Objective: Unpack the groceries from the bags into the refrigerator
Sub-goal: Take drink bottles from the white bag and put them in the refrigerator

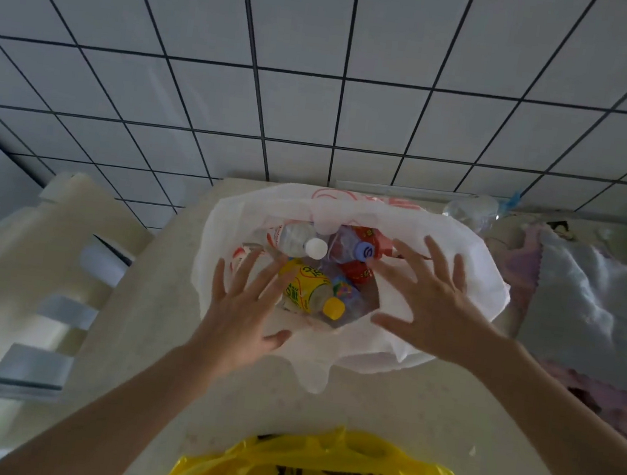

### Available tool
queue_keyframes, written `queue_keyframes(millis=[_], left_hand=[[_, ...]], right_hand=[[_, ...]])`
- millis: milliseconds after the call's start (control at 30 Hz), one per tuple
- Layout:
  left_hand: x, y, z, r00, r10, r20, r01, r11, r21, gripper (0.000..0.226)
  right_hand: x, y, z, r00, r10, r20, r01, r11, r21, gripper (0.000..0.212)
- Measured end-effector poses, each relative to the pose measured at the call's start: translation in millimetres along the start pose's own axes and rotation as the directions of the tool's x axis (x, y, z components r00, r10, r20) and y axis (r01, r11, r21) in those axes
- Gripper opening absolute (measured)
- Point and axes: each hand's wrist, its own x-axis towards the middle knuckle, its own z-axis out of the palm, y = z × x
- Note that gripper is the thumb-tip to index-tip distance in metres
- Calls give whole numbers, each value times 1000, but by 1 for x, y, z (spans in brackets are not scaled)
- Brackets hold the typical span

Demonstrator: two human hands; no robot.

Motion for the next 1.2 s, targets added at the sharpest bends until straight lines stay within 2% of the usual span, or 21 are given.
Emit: queue_keyframes(millis=[67,167,267,367,433,533,667,733,800,900,1033,1200], left_hand=[[-8,-4,4,996,-92,13,92,994,59,117],[-22,-15,10,960,-277,46,273,959,72,137],[-33,-23,23,911,-385,146,387,922,20,144],[-40,-29,29,886,-417,201,422,906,17,146],[-42,-34,27,890,-409,200,407,912,53,143],[-40,-38,18,936,-339,94,330,939,100,127],[-30,-37,3,980,-170,-101,181,976,120,93],[-22,-30,-3,989,-66,-133,80,991,106,83],[-14,-23,-5,992,27,-127,-15,995,95,78],[-3,-20,-1,992,82,-93,-74,993,87,76],[10,-24,7,987,129,-97,-122,990,71,69],[20,-34,18,990,126,-61,-124,992,39,61]], right_hand=[[-10,1,15,998,37,48,-32,996,-88,88],[-28,8,28,979,174,102,-166,983,-83,103],[-46,17,38,964,236,123,-231,971,-54,100],[-55,19,41,965,233,124,-228,972,-55,97],[-55,15,39,969,227,93,-224,974,-43,102],[-51,0,32,983,181,20,-179,981,-73,99],[-35,-34,19,969,135,-207,-159,982,-104,58],[-26,-52,17,941,101,-324,-148,981,-126,39],[-15,-68,16,919,38,-392,-85,991,-103,30],[1,-83,28,943,-7,-333,-31,993,-110,36],[19,-89,50,987,69,-147,-99,974,-203,52],[34,-89,69,982,158,-100,-177,955,-237,37]])
